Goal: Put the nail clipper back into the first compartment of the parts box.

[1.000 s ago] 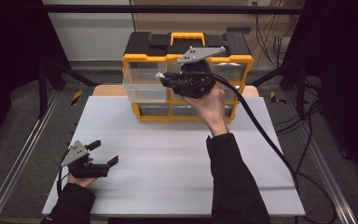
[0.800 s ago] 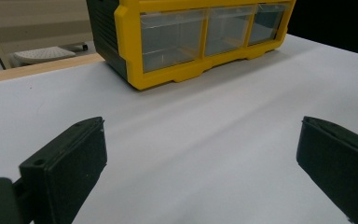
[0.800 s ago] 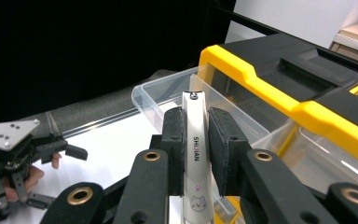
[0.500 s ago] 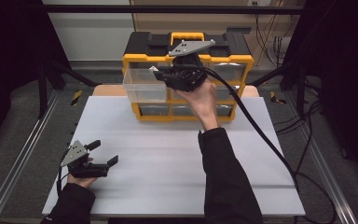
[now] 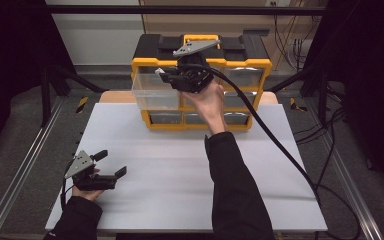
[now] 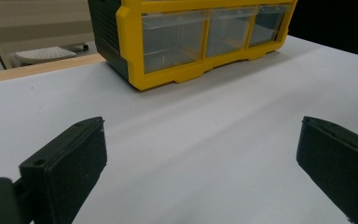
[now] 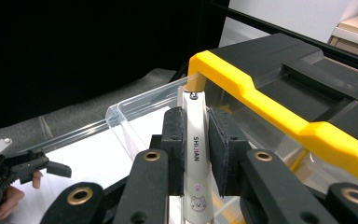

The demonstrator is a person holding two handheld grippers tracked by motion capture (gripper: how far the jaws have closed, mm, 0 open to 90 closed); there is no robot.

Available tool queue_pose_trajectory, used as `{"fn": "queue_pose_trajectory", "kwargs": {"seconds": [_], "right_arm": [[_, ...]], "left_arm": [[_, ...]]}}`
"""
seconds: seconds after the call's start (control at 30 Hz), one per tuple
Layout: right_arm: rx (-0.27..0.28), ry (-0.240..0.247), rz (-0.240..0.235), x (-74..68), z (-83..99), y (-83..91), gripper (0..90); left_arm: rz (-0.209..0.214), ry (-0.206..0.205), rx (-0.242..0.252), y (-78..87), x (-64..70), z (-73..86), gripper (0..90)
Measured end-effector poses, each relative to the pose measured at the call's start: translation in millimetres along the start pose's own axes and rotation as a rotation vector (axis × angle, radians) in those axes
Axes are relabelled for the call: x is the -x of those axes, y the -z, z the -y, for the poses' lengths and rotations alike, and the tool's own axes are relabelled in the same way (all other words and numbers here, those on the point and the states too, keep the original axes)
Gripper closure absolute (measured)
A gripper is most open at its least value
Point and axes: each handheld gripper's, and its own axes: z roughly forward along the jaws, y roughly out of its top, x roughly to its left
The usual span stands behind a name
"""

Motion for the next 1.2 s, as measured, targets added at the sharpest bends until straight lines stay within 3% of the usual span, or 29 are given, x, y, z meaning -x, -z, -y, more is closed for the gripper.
{"fn": "queue_pose_trajectory", "kwargs": {"seconds": [0.6, 1.2], "right_arm": [[-0.005, -0.003, 0.011, 4.2, -3.3, -13.9, 77.1], [-0.056, 0.010, 0.017, 3.8, 5.3, -29.9, 77.1]], "left_arm": [[0.003, 0.002, -0.001, -0.3, -0.3, 0.2, 1.8], [0.002, 0.002, 0.001, 0.1, -0.4, 0.1, 1.8]]}}
